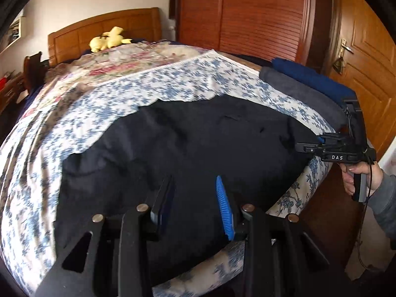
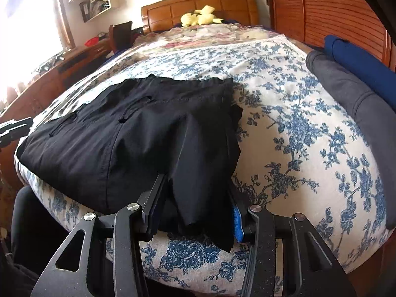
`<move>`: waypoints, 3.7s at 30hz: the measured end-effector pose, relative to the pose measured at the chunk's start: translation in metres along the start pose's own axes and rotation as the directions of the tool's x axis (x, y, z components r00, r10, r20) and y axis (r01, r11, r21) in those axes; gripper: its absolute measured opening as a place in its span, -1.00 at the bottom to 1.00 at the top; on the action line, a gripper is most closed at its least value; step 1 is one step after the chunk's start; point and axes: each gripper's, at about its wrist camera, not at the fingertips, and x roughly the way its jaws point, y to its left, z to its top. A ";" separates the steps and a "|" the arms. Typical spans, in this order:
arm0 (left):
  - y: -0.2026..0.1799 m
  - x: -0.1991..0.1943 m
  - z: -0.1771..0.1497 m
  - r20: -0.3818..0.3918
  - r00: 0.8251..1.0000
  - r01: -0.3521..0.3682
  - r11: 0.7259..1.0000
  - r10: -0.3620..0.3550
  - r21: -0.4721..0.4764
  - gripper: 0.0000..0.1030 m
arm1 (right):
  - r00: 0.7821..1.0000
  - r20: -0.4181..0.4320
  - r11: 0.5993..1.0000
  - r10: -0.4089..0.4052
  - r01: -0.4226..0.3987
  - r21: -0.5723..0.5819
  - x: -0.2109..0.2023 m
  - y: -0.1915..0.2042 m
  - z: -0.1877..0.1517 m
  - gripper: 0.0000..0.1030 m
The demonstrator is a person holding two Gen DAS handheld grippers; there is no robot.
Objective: Fold large clothes
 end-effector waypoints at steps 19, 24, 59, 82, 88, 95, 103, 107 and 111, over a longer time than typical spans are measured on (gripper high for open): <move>-0.016 0.060 -0.021 -0.119 0.993 0.021 0.999 -0.024 -0.024 -0.35 | 0.996 -0.001 0.995 0.091 -0.091 0.029 0.001 0.000 0.000 -0.61; -0.011 0.056 -0.024 -0.108 0.994 0.031 0.998 -0.035 -0.046 -0.35 | 0.986 0.064 0.987 0.151 -0.154 0.038 -0.022 0.005 0.017 -0.77; 0.164 -0.157 -0.092 0.140 0.970 -0.155 0.947 0.200 -0.283 -0.35 | 0.927 0.049 0.883 0.373 -0.338 -0.324 0.004 0.303 0.108 -0.81; 0.147 -0.148 -0.081 0.144 0.974 -0.129 0.954 0.173 -0.271 -0.35 | 0.951 0.055 0.905 0.304 -0.270 -0.328 -0.005 0.299 0.093 0.03; 0.130 -0.138 -0.064 0.152 0.977 -0.107 0.965 0.147 -0.241 -0.35 | 0.970 0.023 0.943 0.242 -0.229 -0.240 0.009 0.249 0.087 0.02; 0.114 -0.121 -0.043 0.136 0.987 -0.063 0.978 0.092 -0.201 -0.35 | 0.971 -0.054 0.949 0.232 -0.238 -0.206 0.030 0.232 0.059 -0.09; 0.107 -0.080 -0.028 0.049 0.994 -0.090 0.982 0.099 -0.166 -0.36 | 0.971 -0.045 0.947 0.235 -0.239 -0.214 0.018 0.227 0.051 -0.09; 0.103 -0.088 -0.032 0.078 0.994 -0.068 0.984 0.082 -0.166 -0.91 | 0.970 -0.039 0.945 0.240 -0.242 -0.218 0.009 0.224 0.046 -0.09; 0.090 -0.118 -0.040 0.143 0.983 -0.085 0.980 0.112 -0.183 -0.91 | 0.967 -0.020 0.939 0.255 -0.252 -0.235 -0.001 0.228 0.049 -0.34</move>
